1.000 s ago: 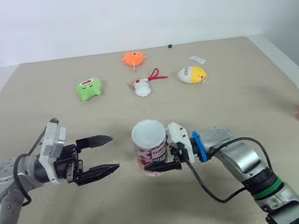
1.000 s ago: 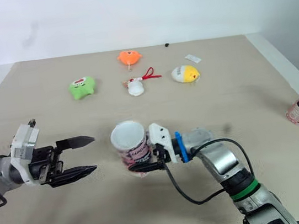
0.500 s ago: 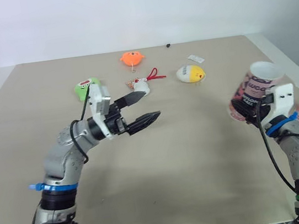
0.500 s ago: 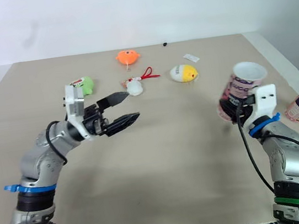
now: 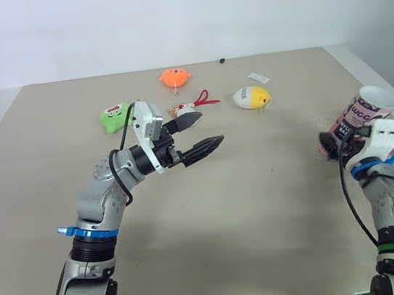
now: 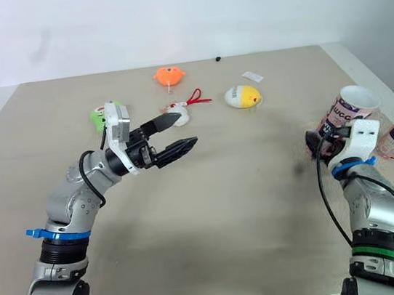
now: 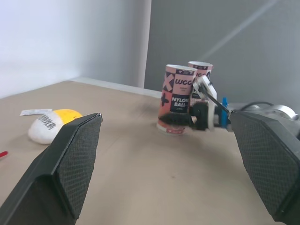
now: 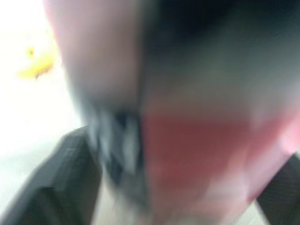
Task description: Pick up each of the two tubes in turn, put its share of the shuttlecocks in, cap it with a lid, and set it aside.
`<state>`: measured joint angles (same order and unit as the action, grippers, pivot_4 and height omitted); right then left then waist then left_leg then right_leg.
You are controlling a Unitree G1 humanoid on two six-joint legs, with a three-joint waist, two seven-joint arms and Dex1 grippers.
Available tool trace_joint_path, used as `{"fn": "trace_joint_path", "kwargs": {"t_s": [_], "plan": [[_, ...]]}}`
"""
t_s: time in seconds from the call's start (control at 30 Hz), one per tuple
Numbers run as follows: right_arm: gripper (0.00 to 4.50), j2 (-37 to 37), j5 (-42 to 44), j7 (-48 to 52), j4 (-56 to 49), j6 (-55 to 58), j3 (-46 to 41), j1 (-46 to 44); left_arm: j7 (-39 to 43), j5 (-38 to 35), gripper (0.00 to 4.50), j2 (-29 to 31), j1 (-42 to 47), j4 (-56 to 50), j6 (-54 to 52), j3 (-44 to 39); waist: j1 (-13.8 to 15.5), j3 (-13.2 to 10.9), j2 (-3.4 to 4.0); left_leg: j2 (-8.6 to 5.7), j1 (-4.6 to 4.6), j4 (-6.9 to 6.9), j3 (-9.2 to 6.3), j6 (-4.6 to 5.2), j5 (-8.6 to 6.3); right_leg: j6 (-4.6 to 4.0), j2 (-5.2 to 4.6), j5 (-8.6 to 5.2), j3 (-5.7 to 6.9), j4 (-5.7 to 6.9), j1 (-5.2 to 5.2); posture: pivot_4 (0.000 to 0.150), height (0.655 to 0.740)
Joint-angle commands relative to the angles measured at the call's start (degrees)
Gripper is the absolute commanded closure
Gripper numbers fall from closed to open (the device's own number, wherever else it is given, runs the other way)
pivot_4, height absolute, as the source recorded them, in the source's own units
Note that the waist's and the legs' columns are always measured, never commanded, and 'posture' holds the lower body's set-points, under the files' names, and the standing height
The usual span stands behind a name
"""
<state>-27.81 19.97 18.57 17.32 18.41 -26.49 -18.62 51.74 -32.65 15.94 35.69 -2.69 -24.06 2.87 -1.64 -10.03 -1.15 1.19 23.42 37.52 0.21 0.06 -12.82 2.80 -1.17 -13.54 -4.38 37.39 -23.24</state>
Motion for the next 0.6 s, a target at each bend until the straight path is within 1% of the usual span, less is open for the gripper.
{"fn": "trace_joint_path", "kwargs": {"t_s": [0.03, 0.13, 0.3, 0.33, 0.47, 0.53, 0.6], "plan": [[0.02, -2.0, 0.81, 1.16, -1.14, 0.43, -0.89, 0.51, 0.25, -0.24, 0.0, 0.36, -0.58, -1.67, 0.55, -0.43, 0.01, 0.0, 0.04, 0.0, 0.0, -0.02, 0.05, 0.0, 0.0, 0.0, 0.0, 0.0, -0.04, 0.0, -0.03, 0.15, 0.7323], [0.02, -2.94, 2.79, 2.79, -3.55, 2.43, -2.46, 2.96, 0.61, -0.93, 0.0, 0.94, -1.62, -1.84, -0.35, -0.81, 0.02, 0.0, 0.03, 0.0, 0.0, -0.02, 0.06, 0.0, 0.0, 0.02, 0.0, -0.01, -0.05, -0.02, -0.03, 0.15, 0.7323], [0.02, -5.57, 5.09, 6.03, -9.03, 5.84, -4.19, 11.06, 0.83, -1.84, 0.0, 2.38, -3.2, -1.93, -2.14, -1.99, 0.31, 0.01, 0.04, 0.0, 0.02, -0.04, 0.02, 0.0, 0.0, 0.15, 0.0, -0.09, -0.02, -0.03, -0.02, 0.15, 0.7323], [0.02, -6.36, 5.68, 7.33, -10.45, 6.72, -4.66, 13.64, 1.0, -1.9, 0.0, 3.32, -3.67, -1.94, -3.15, -2.14, 0.35, 0.01, 0.04, 0.0, 0.02, -0.04, 0.02, 0.0, 0.0, 0.32, -0.01, -0.19, -0.02, -0.04, 0.0, 0.15, 0.7323], [0.02, -8.61, 9.87, 13.76, -16.99, 10.91, -5.82, 22.45, 2.83, -2.71, 0.0, 7.73, -7.18, -2.9, -7.01, -2.4, 0.3, 0.03, 0.03, 0.02, 0.02, -0.05, 0.02, 0.01, -0.01, 0.35, 0.0, -0.2, -0.01, -0.08, 0.01, 0.15, 0.7323], [0.02, -9.32, 14.32, 20.65, -24.51, 12.89, -3.99, 27.56, 4.51, -2.27, 0.0, 10.97, -11.14, -4.17, -7.5, -2.58, 0.06, 0.03, 0.02, 0.06, -0.07, -0.06, 0.03, 0.02, -0.02, 0.36, 0.02, -0.21, -0.02, -0.09, 0.07, 0.15, 0.7323], [0.02, -10.09, 17.33, 27.1, -32.43, 13.29, 0.12, 31.54, 4.9, -2.23, 0.0, 13.73, -15.22, -5.73, -8.05, -3.8, -0.29, 0.04, 0.03, 0.16, -0.11, -0.1, 0.05, 0.02, -0.02, 0.31, 0.1, -0.21, -0.05, -0.09, 0.04, 0.15, 0.7323]]}}
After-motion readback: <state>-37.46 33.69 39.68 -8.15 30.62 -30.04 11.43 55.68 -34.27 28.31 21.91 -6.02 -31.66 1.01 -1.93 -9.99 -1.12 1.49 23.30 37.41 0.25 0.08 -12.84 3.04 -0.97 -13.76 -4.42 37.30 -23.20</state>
